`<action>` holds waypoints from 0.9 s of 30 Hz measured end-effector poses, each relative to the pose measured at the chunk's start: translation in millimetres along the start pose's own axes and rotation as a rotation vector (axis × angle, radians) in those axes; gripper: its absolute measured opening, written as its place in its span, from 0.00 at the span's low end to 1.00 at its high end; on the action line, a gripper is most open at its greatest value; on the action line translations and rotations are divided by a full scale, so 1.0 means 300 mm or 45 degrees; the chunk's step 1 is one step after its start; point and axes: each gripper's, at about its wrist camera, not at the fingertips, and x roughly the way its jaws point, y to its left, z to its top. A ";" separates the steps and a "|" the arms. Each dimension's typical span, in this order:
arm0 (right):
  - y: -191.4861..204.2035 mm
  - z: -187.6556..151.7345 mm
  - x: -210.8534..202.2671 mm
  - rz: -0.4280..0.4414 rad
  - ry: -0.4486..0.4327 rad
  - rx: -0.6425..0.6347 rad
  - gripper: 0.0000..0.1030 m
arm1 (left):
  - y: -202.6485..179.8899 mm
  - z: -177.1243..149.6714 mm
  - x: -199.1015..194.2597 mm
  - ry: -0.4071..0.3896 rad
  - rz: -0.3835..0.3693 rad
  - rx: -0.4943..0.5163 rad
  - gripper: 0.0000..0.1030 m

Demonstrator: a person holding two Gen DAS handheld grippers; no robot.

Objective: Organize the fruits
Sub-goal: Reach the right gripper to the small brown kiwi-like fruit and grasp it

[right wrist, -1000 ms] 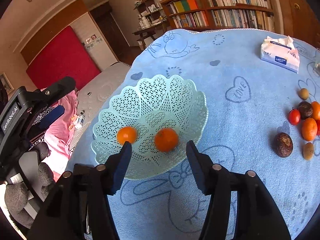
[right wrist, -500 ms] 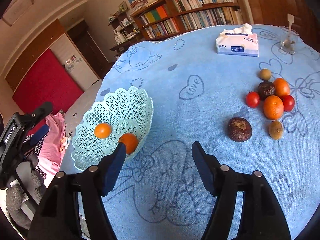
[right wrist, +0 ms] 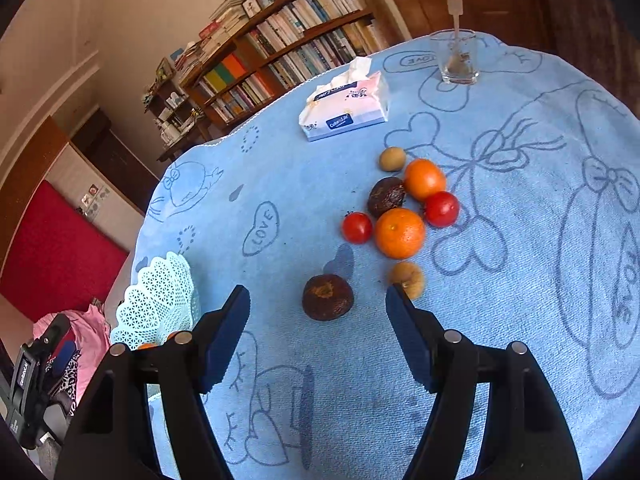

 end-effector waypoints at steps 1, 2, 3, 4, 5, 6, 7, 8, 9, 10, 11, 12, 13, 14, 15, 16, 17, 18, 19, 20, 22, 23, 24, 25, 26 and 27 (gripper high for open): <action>-0.019 0.008 0.001 -0.012 -0.003 0.023 0.68 | -0.004 -0.002 0.002 0.005 -0.002 0.004 0.97; -0.036 0.014 0.002 -0.023 -0.006 0.045 0.68 | -0.007 -0.004 0.004 0.009 -0.005 0.008 0.97; -0.051 0.019 0.004 -0.034 -0.008 0.063 0.68 | -0.010 -0.005 0.007 0.012 -0.007 0.013 0.97; -0.067 0.020 0.007 -0.047 -0.009 0.076 0.68 | -0.013 -0.006 0.007 0.013 -0.009 0.016 0.97; -0.079 0.022 0.012 -0.059 -0.009 0.084 0.68 | -0.014 -0.007 0.007 0.014 -0.011 0.019 0.97; -0.087 0.021 0.017 -0.071 -0.009 0.083 0.68 | -0.015 -0.008 0.008 0.016 -0.012 0.021 0.97; -0.094 0.020 0.023 -0.085 -0.008 0.074 0.68 | -0.018 -0.009 0.010 0.018 -0.014 0.022 0.97; -0.096 0.018 0.032 -0.100 -0.007 0.058 0.68 | -0.021 -0.011 0.012 0.021 -0.015 0.025 0.97; -0.096 0.014 0.040 -0.119 -0.006 0.033 0.68 | -0.025 -0.013 0.013 0.025 -0.016 0.028 0.97; -0.091 0.008 0.048 -0.142 -0.009 0.003 0.67 | -0.029 -0.016 0.015 0.029 -0.018 0.032 0.97; -0.087 0.004 0.059 -0.165 -0.010 -0.032 0.64 | -0.033 -0.018 0.017 0.033 -0.021 0.036 0.97; -0.079 0.002 0.072 -0.189 -0.007 -0.069 0.59 | -0.037 -0.020 0.018 0.036 -0.023 0.042 0.97; -0.073 -0.002 0.087 -0.209 -0.001 -0.106 0.57 | -0.042 -0.022 0.019 0.038 -0.025 0.047 0.97; -0.068 -0.004 0.102 -0.222 0.008 -0.138 0.54 | -0.047 -0.025 0.020 0.040 -0.028 0.052 0.97; -0.063 -0.006 0.118 -0.230 0.017 -0.166 0.51 | -0.052 -0.028 0.022 0.043 -0.031 0.056 0.97; -0.057 -0.007 0.134 -0.241 0.024 -0.196 0.50 | -0.058 -0.030 0.025 0.048 -0.035 0.062 0.97; -0.052 -0.007 0.147 -0.261 0.028 -0.227 0.48 | -0.063 -0.033 0.028 0.053 -0.038 0.068 0.97; -0.048 -0.008 0.156 -0.284 0.029 -0.256 0.45 | -0.069 -0.037 0.031 0.059 -0.041 0.075 0.97; -0.044 -0.010 0.166 -0.301 0.032 -0.281 0.43 | -0.075 -0.041 0.034 0.064 -0.045 0.082 0.97; -0.041 -0.014 0.176 -0.313 0.039 -0.300 0.39 | -0.081 -0.045 0.037 0.068 -0.048 0.089 0.97; -0.045 -0.020 0.191 -0.336 0.060 -0.314 0.34 | -0.094 -0.053 0.043 0.078 -0.054 0.103 0.97; -0.046 -0.024 0.190 -0.345 0.055 -0.321 0.30 | -0.101 -0.057 0.046 0.084 -0.058 0.109 0.97; -0.048 -0.025 0.186 -0.353 0.053 -0.328 0.27 | -0.109 -0.061 0.049 0.090 -0.062 0.116 0.97; -0.051 -0.026 0.180 -0.351 0.054 -0.329 0.26 | -0.117 -0.067 0.053 0.097 -0.067 0.121 0.97; -0.056 -0.029 0.170 -0.343 0.054 -0.328 0.25 | -0.125 -0.075 0.056 0.108 -0.080 0.124 0.97; -0.064 -0.032 0.157 -0.334 0.054 -0.327 0.25 | -0.134 -0.081 0.062 0.123 -0.095 0.123 0.97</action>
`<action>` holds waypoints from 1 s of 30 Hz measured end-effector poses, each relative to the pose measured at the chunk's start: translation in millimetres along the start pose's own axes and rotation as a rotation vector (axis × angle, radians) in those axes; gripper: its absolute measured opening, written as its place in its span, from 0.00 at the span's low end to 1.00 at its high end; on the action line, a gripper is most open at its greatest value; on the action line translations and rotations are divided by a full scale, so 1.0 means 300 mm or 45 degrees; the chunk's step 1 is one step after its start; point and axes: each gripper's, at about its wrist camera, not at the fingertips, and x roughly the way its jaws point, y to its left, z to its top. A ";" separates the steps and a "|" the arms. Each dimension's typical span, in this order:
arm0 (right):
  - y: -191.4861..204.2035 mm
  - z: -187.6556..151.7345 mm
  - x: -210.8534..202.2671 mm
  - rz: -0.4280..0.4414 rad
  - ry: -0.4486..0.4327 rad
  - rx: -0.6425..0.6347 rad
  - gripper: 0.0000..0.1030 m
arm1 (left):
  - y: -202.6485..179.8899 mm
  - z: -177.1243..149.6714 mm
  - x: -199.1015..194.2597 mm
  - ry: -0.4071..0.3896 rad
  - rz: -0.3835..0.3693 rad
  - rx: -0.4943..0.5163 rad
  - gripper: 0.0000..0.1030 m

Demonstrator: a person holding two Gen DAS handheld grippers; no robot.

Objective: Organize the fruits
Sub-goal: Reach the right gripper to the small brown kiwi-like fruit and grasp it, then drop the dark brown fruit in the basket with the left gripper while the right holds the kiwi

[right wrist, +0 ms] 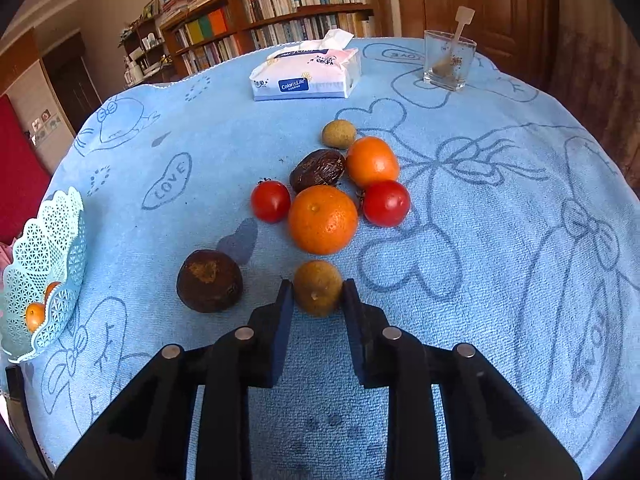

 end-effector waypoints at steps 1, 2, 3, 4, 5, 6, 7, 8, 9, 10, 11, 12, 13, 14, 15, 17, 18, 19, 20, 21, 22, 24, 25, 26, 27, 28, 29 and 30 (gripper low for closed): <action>-0.011 -0.006 -0.009 0.006 0.000 0.000 0.25 | -0.011 -0.007 0.007 0.015 -0.017 0.000 0.97; -0.024 -0.012 -0.019 0.013 0.000 0.002 0.25 | -0.025 -0.013 0.013 0.028 -0.035 0.006 0.97; -0.037 -0.018 -0.030 0.021 -0.003 0.002 0.25 | -0.041 -0.022 0.019 0.037 -0.051 0.019 0.97; -0.049 -0.023 -0.041 0.026 -0.007 0.003 0.25 | -0.060 -0.032 0.026 0.044 -0.060 0.041 0.97; -0.060 -0.027 -0.052 0.026 -0.012 0.003 0.25 | -0.082 -0.043 0.032 0.051 -0.066 0.068 0.97; -0.071 -0.030 -0.061 0.023 -0.016 0.004 0.25 | -0.105 -0.054 0.040 0.060 -0.073 0.097 0.97; -0.083 -0.032 -0.068 0.023 -0.019 0.002 0.25 | -0.129 -0.064 0.048 0.071 -0.081 0.122 0.97; -0.094 -0.035 -0.073 0.023 -0.020 0.001 0.25 | -0.153 -0.074 0.057 0.080 -0.091 0.141 0.97; -0.107 -0.038 -0.077 0.024 -0.018 0.003 0.25 | -0.176 -0.083 0.065 0.089 -0.102 0.156 0.97; -0.120 -0.040 -0.080 0.029 -0.016 0.006 0.25 | -0.199 -0.091 0.073 0.096 -0.113 0.169 0.97; -0.132 -0.044 -0.083 0.034 -0.015 0.009 0.25 | -0.222 -0.097 0.081 0.102 -0.123 0.183 0.97; -0.144 -0.047 -0.087 0.039 -0.014 0.012 0.25 | -0.243 -0.103 0.092 0.106 -0.132 0.199 0.97; -0.155 -0.048 -0.093 0.044 -0.016 0.016 0.25 | -0.268 -0.110 0.105 0.109 -0.138 0.217 0.97; -0.165 -0.049 -0.099 0.050 -0.019 0.020 0.25 | -0.294 -0.117 0.118 0.114 -0.143 0.239 0.97; -0.175 -0.049 -0.106 0.055 -0.024 0.023 0.25 | -0.321 -0.125 0.133 0.119 -0.148 0.264 0.97; -0.191 -0.049 -0.118 0.056 -0.034 0.026 0.25 | -0.378 -0.139 0.164 0.127 -0.158 0.323 0.97; -0.199 -0.048 -0.123 0.055 -0.038 0.027 0.25 | -0.406 -0.146 0.181 0.136 -0.164 0.350 0.97; -0.204 -0.047 -0.126 0.055 -0.040 0.028 0.25 | -0.431 -0.152 0.200 0.151 -0.180 0.372 0.97; -0.211 -0.046 -0.128 0.056 -0.041 0.029 0.25 | -0.452 -0.156 0.220 0.173 -0.198 0.389 0.97; -0.219 -0.045 -0.128 0.057 -0.040 0.032 0.25 | -0.473 -0.158 0.241 0.193 -0.210 0.402 0.97; -0.224 -0.045 -0.128 0.059 -0.039 0.035 0.25 | -0.490 -0.161 0.261 0.211 -0.220 0.416 0.96; -0.239 -0.045 -0.125 0.070 -0.035 0.046 0.25 | -0.521 -0.164 0.300 0.246 -0.241 0.436 0.85; -0.245 -0.045 -0.122 0.077 -0.032 0.053 0.25 | -0.530 -0.164 0.323 0.270 -0.252 0.432 0.77; -0.250 -0.046 -0.118 0.085 -0.027 0.059 0.25 | -0.537 -0.165 0.346 0.295 -0.257 0.418 0.73; -0.252 -0.048 -0.112 0.091 -0.021 0.063 0.25 | -0.542 -0.162 0.368 0.319 -0.259 0.403 0.71; -0.252 -0.049 -0.107 0.095 -0.013 0.060 0.25 | -0.547 -0.161 0.389 0.339 -0.260 0.395 0.67; -0.251 -0.049 -0.102 0.097 -0.008 0.054 0.25 | -0.554 -0.166 0.404 0.351 -0.256 0.394 0.64; -0.248 -0.050 -0.098 0.097 -0.006 0.048 0.25 | -0.562 -0.167 0.419 0.358 -0.251 0.397 0.62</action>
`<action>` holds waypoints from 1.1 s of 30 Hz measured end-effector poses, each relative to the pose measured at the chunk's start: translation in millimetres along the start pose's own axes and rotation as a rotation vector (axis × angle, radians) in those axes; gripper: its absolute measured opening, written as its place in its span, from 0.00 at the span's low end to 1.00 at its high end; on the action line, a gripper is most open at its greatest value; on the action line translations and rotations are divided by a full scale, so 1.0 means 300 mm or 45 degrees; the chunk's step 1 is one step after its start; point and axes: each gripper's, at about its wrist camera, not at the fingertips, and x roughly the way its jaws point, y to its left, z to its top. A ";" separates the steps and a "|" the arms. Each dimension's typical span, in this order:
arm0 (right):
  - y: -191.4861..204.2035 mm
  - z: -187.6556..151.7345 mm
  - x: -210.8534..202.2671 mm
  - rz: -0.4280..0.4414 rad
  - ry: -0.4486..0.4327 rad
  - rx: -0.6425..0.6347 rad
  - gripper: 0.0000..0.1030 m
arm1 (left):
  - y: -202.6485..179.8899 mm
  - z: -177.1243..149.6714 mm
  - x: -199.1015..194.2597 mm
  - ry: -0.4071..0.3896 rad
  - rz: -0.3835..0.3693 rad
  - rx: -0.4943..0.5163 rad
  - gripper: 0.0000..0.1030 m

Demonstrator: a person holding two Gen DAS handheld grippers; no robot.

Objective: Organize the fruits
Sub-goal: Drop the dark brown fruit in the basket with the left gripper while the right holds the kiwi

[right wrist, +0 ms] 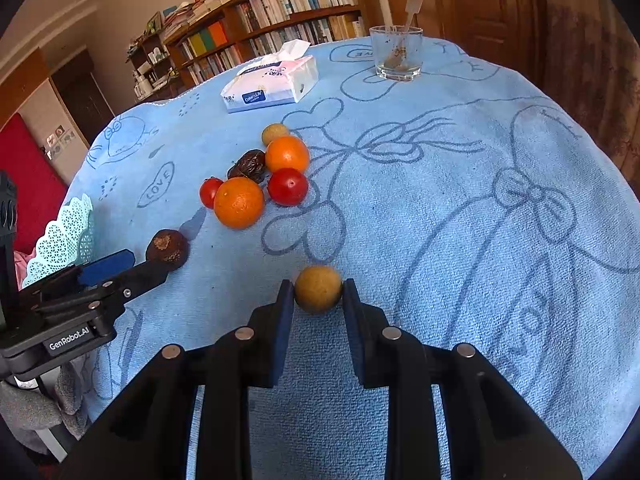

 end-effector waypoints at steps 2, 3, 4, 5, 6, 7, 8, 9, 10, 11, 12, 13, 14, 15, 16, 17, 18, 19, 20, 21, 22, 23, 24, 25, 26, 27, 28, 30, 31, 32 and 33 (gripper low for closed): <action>0.003 0.000 0.002 0.002 0.001 -0.006 0.25 | -0.013 0.010 0.027 0.011 0.001 0.012 0.57; 0.003 0.000 0.003 0.005 0.001 -0.008 0.25 | -0.016 0.013 0.037 0.016 0.004 0.016 0.55; 0.003 0.000 0.004 0.007 0.002 -0.007 0.25 | -0.018 0.018 0.049 0.022 0.010 0.018 0.50; 0.002 0.000 0.005 0.009 0.002 -0.006 0.25 | -0.020 0.021 0.060 0.027 0.016 0.017 0.44; 0.000 0.000 0.005 0.012 0.003 -0.005 0.25 | -0.019 0.024 0.069 0.030 0.021 0.014 0.43; -0.001 0.000 0.005 0.014 0.003 -0.004 0.25 | -0.020 0.026 0.073 0.025 0.022 0.014 0.41; -0.001 0.000 0.005 0.015 0.004 -0.004 0.25 | -0.022 0.027 0.075 0.018 0.027 0.018 0.41; 0.000 0.001 0.008 0.019 0.006 -0.003 0.25 | -0.025 0.027 0.075 0.012 0.033 0.023 0.41; 0.001 0.000 0.012 0.025 0.012 -0.003 0.25 | -0.027 0.027 0.074 0.008 0.036 0.027 0.41; 0.003 -0.002 0.017 0.023 0.017 -0.007 0.25 | -0.027 0.026 0.073 0.004 0.037 0.028 0.41; 0.006 -0.004 0.021 0.017 0.020 -0.011 0.25 | -0.025 0.024 0.072 0.001 0.035 0.025 0.41; 0.008 -0.006 0.024 0.014 0.020 -0.014 0.25 | -0.021 0.022 0.067 0.000 0.029 0.018 0.41; 0.009 -0.005 0.024 0.011 0.018 -0.017 0.25 | -0.017 0.022 0.063 0.000 0.022 0.009 0.41; 0.011 -0.005 0.024 0.010 0.016 -0.019 0.25 | -0.012 0.021 0.059 -0.002 0.015 -0.001 0.41; 0.011 -0.007 0.023 0.011 0.015 -0.019 0.25 | -0.008 0.020 0.053 -0.006 0.010 -0.009 0.41; 0.012 -0.007 0.023 0.009 0.014 -0.020 0.25 | -0.005 0.018 0.045 -0.012 0.007 -0.014 0.41; 0.013 -0.008 0.022 0.007 0.012 -0.021 0.25 | -0.003 0.018 0.037 -0.019 0.004 -0.018 0.41; 0.015 -0.009 0.021 0.005 0.011 -0.021 0.25 | 0.000 0.016 0.027 -0.028 0.000 -0.022 0.41; 0.016 -0.010 0.019 0.006 0.010 -0.020 0.25 | 0.002 0.015 0.015 -0.037 -0.001 -0.025 0.41; 0.017 -0.010 0.016 0.008 0.008 -0.017 0.25 | 0.005 0.015 0.002 -0.050 -0.003 -0.027 0.41; 0.018 -0.011 0.013 0.012 0.007 -0.015 0.25 | 0.009 0.015 -0.013 -0.064 -0.004 -0.030 0.41; 0.020 -0.012 0.009 0.016 0.006 -0.012 0.25 | 0.014 0.016 -0.029 -0.079 -0.004 -0.034 0.41; 0.022 -0.014 0.004 0.021 0.006 -0.010 0.25 | 0.020 0.017 -0.046 -0.096 -0.002 -0.038 0.41; 0.024 -0.014 0.000 0.028 0.005 -0.007 0.25 | 0.027 0.018 -0.063 -0.113 0.001 -0.043 0.41; 0.027 -0.016 -0.004 0.036 0.005 -0.005 0.25 | 0.037 0.020 -0.079 -0.128 0.006 -0.051 0.41; 0.033 -0.018 -0.010 0.042 0.004 -0.005 0.25 | 0.049 0.022 -0.096 -0.144 0.010 -0.061 0.41; 0.040 -0.019 -0.013 0.044 0.002 -0.009 0.25 | 0.063 0.024 -0.113 -0.161 0.014 -0.072 0.41; 0.053 -0.022 -0.016 0.051 0.001 -0.011 0.25 | 0.093 0.026 -0.148 -0.193 0.026 -0.097 0.41; 0.060 -0.023 -0.016 0.056 0.001 -0.010 0.25 | 0.112 0.027 -0.166 -0.209 0.032 -0.111 0.41; 0.066 -0.024 -0.017 0.060 0.002 -0.009 0.25 | 0.131 0.027 -0.183 -0.225 0.039 -0.124 0.41; 0.075 -0.025 -0.018 0.067 0.002 -0.008 0.25 | 0.152 0.027 -0.200 -0.240 0.051 -0.136 0.41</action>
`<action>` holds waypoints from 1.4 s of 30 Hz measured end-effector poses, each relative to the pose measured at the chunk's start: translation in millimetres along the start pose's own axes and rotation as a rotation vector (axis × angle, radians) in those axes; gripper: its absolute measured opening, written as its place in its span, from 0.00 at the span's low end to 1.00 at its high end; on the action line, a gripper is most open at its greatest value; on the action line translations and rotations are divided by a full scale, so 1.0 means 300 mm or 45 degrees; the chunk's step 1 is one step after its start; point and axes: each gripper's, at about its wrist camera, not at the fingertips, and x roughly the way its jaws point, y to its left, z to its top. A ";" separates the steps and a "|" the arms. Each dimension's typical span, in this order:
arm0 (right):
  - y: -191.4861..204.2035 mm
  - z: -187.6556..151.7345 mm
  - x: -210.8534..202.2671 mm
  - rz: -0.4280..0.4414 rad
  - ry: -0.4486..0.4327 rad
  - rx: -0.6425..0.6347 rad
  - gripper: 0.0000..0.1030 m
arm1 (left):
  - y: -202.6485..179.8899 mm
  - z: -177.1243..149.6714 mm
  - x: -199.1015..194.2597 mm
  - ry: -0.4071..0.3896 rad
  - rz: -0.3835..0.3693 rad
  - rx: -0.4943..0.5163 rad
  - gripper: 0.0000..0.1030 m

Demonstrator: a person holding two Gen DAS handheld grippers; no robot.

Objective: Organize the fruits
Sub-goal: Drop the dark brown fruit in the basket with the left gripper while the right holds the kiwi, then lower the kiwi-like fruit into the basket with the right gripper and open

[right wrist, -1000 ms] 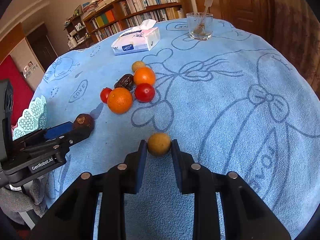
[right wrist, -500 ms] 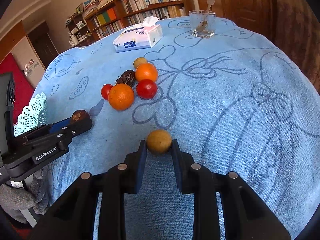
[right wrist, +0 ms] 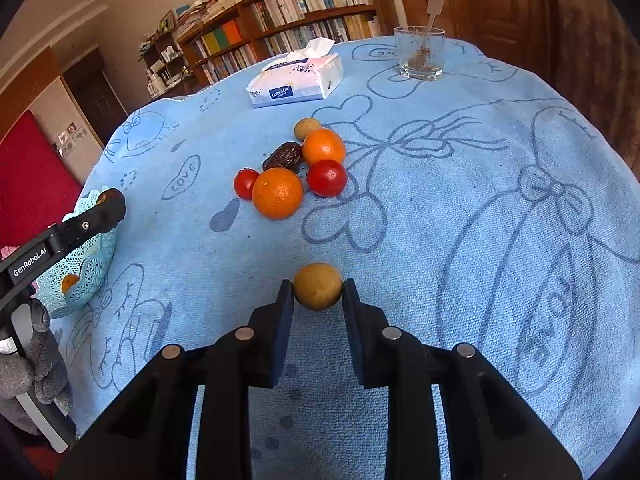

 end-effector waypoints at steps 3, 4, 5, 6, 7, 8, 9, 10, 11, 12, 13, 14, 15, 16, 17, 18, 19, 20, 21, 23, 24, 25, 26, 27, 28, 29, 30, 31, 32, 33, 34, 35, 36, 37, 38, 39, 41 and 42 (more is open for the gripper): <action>0.025 -0.001 -0.002 0.027 0.004 0.002 0.25 | 0.070 0.013 -0.044 -0.042 0.045 -0.034 0.41; 0.035 0.000 -0.003 0.035 0.005 -0.001 0.25 | 0.096 0.016 -0.056 -0.052 0.058 -0.049 0.41; 0.046 0.001 -0.004 0.043 0.006 -0.005 0.25 | 0.126 0.019 -0.069 -0.062 0.073 -0.068 0.41; 0.058 0.003 -0.005 0.051 0.006 -0.010 0.25 | 0.155 0.021 -0.081 -0.071 0.089 -0.086 0.41; 0.071 0.004 -0.008 0.058 0.006 -0.017 0.25 | 0.186 0.023 -0.094 -0.081 0.107 -0.106 0.41; 0.084 0.006 -0.011 0.066 0.005 -0.023 0.25 | 0.217 0.024 -0.106 -0.090 0.125 -0.129 0.41; 0.097 0.008 -0.012 0.075 0.005 -0.030 0.25 | 0.248 0.026 -0.117 -0.099 0.142 -0.155 0.41; 0.111 0.010 -0.013 0.084 0.006 -0.036 0.25 | 0.278 0.029 -0.129 -0.110 0.159 -0.182 0.41; 0.125 0.013 -0.015 0.093 0.007 -0.042 0.25 | 0.305 0.030 -0.143 -0.125 0.180 -0.204 0.41; 0.140 0.015 -0.015 0.102 0.009 -0.049 0.25 | 0.329 0.032 -0.159 -0.144 0.202 -0.221 0.41; 0.156 0.016 -0.015 0.111 0.011 -0.056 0.25 | 0.349 0.033 -0.177 -0.165 0.221 -0.233 0.41; 0.172 0.018 -0.015 0.119 0.012 -0.064 0.25 | 0.366 0.037 -0.193 -0.183 0.238 -0.243 0.42; 0.189 0.019 -0.016 0.128 0.014 -0.074 0.25 | 0.382 0.041 -0.208 -0.195 0.250 -0.255 0.43; 0.206 0.021 -0.014 0.137 0.015 -0.083 0.25 | 0.399 0.042 -0.223 -0.207 0.250 -0.269 0.50; 0.224 0.023 -0.014 0.149 0.018 -0.091 0.25 | 0.414 0.044 -0.238 -0.220 0.250 -0.283 0.61; 0.243 0.025 -0.014 0.164 0.020 -0.098 0.25 | 0.427 0.048 -0.253 -0.237 0.258 -0.296 0.66; 0.262 0.028 -0.014 0.179 0.023 -0.106 0.25 | 0.438 0.051 -0.268 -0.253 0.266 -0.308 0.71; 0.282 0.031 -0.013 0.195 0.026 -0.114 0.25 | 0.450 0.055 -0.281 -0.263 0.267 -0.317 0.74; 0.304 0.036 -0.013 0.213 0.028 -0.121 0.25 | 0.463 0.057 -0.293 -0.268 0.263 -0.324 0.75; 0.350 0.048 -0.014 0.252 0.029 -0.140 0.25 | 0.475 0.062 -0.308 -0.282 0.266 -0.337 0.81; 0.374 0.056 -0.014 0.271 0.029 -0.151 0.25 | 0.485 0.063 -0.316 -0.289 0.269 -0.348 0.82; 0.399 0.063 -0.014 0.290 0.030 -0.164 0.25 | 0.493 0.064 -0.322 -0.293 0.268 -0.361 0.83; 0.425 0.070 -0.013 0.307 0.030 -0.177 0.25 | 0.501 0.065 -0.327 -0.293 0.264 -0.374 0.83; 0.451 0.076 -0.011 0.322 0.030 -0.190 0.25 | 0.508 0.066 -0.330 -0.293 0.260 -0.385 0.84; 0.478 0.084 -0.007 0.338 0.032 -0.203 0.25 | 0.515 0.065 -0.333 -0.294 0.258 -0.393 0.84; 0.503 0.089 -0.004 0.353 0.033 -0.215 0.25 | 0.517 0.065 -0.334 -0.294 0.257 -0.399 0.84; 0.531 0.097 0.000 0.367 0.034 -0.228 0.25 | 0.519 0.064 -0.336 -0.295 0.254 -0.402 0.85; 0.559 0.103 0.004 0.377 0.032 -0.243 0.25 | 0.521 0.063 -0.337 -0.294 0.249 -0.403 0.85; 0.585 0.107 0.009 0.386 0.031 -0.258 0.25 | 0.520 0.063 -0.337 -0.293 0.244 -0.401 0.85; 0.609 0.111 0.014 0.397 0.032 -0.272 0.25 | 0.519 0.063 -0.337 -0.292 0.241 -0.400 0.85; 0.632 0.114 0.021 0.406 0.034 -0.283 0.25 | 0.519 0.063 -0.337 -0.292 0.237 -0.400 0.86; 0.652 0.116 0.029 0.415 0.038 -0.291 0.25 | 0.520 0.063 -0.338 -0.292 0.233 -0.402 0.87; 0.671 0.119 0.037 0.426 0.044 -0.295 0.25 | 0.521 0.063 -0.337 -0.292 0.230 -0.404 0.87; 0.686 0.120 0.045 0.440 0.051 -0.295 0.25 | 0.523 0.063 -0.338 -0.292 0.228 -0.406 0.88; 0.700 0.121 0.054 0.456 0.058 -0.288 0.25 | 0.524 0.062 -0.337 -0.293 0.229 -0.409 0.89; 0.712 0.122 0.065 0.477 0.067 -0.277 0.25 | 0.525 0.062 -0.336 -0.293 0.229 -0.414 0.89; 0.729 0.123 0.089 0.510 0.084 -0.248 0.27 | 0.531 0.061 -0.325 -0.283 0.226 -0.428 0.91; 0.733 0.123 0.104 0.513 0.094 -0.235 0.32 | 0.533 0.060 -0.319 -0.276 0.224 -0.432 0.91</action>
